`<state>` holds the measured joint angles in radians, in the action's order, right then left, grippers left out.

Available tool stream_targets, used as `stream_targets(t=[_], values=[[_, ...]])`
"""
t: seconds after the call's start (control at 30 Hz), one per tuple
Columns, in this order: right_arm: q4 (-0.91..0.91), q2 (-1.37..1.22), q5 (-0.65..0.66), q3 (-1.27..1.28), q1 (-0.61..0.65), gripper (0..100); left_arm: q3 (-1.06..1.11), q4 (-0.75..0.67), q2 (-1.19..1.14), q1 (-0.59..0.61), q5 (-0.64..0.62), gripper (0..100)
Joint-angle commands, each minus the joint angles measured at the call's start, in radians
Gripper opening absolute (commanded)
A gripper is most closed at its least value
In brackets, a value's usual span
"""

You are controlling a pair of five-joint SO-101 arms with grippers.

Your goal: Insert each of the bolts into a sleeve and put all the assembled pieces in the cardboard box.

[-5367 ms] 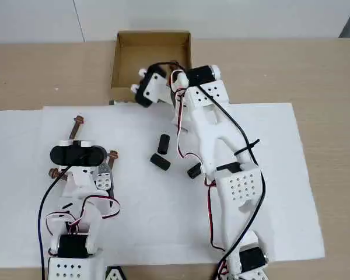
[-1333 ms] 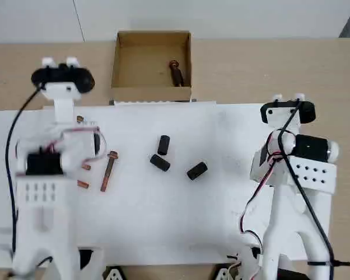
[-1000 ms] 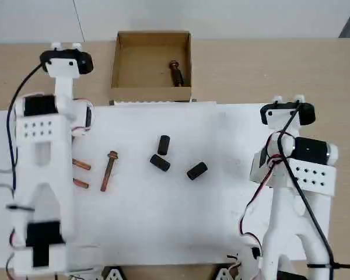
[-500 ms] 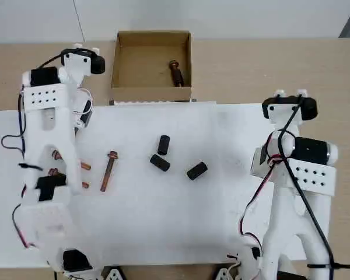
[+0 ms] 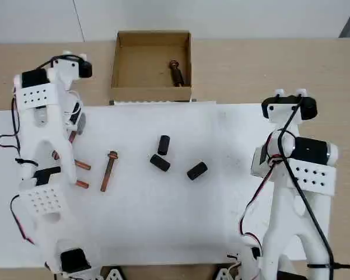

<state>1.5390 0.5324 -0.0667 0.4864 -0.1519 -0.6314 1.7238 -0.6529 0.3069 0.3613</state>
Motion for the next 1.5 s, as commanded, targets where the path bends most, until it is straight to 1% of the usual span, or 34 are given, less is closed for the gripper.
stream_targets(t=[0.0,0.17,0.47,0.67,0.9,0.97,1.13,1.23,1.37,1.47], values=[[-0.016,0.033,-0.006,-0.005,-0.002,0.4,-0.048,0.011,-0.006,0.011,0.011,14],[-0.018,0.033,-0.006,-0.006,-0.002,0.4,-0.117,0.006,-0.069,0.011,0.028,14],[-0.018,0.033,-0.006,-0.006,-0.002,0.4,-0.346,0.014,-0.262,0.028,0.028,14],[-0.018,0.033,-0.006,-0.006,-0.002,0.4,-0.42,0.014,-0.336,0.026,0.028,13],[-0.018,0.033,-0.006,-0.006,-0.002,0.4,-0.438,0.014,-0.384,0.023,0.028,1],[-0.018,0.035,-0.006,-0.006,-0.002,0.4,-0.438,0.014,-0.387,0.021,0.028,0],[-0.004,0.044,-0.005,-0.029,-0.001,0.4,-0.444,0.029,-0.377,0.008,0.021,0],[0.062,0.044,-0.005,-0.092,-0.001,0.4,-0.444,0.031,-0.351,-0.014,0.009,0],[0.17,0.044,-0.003,-0.222,-0.001,0.4,-0.435,0.031,-0.163,-0.041,-0.089,0],[0.185,0.045,0.051,-0.27,-0.001,0.3,-0.432,0.031,0.003,-0.091,-0.095,0]])
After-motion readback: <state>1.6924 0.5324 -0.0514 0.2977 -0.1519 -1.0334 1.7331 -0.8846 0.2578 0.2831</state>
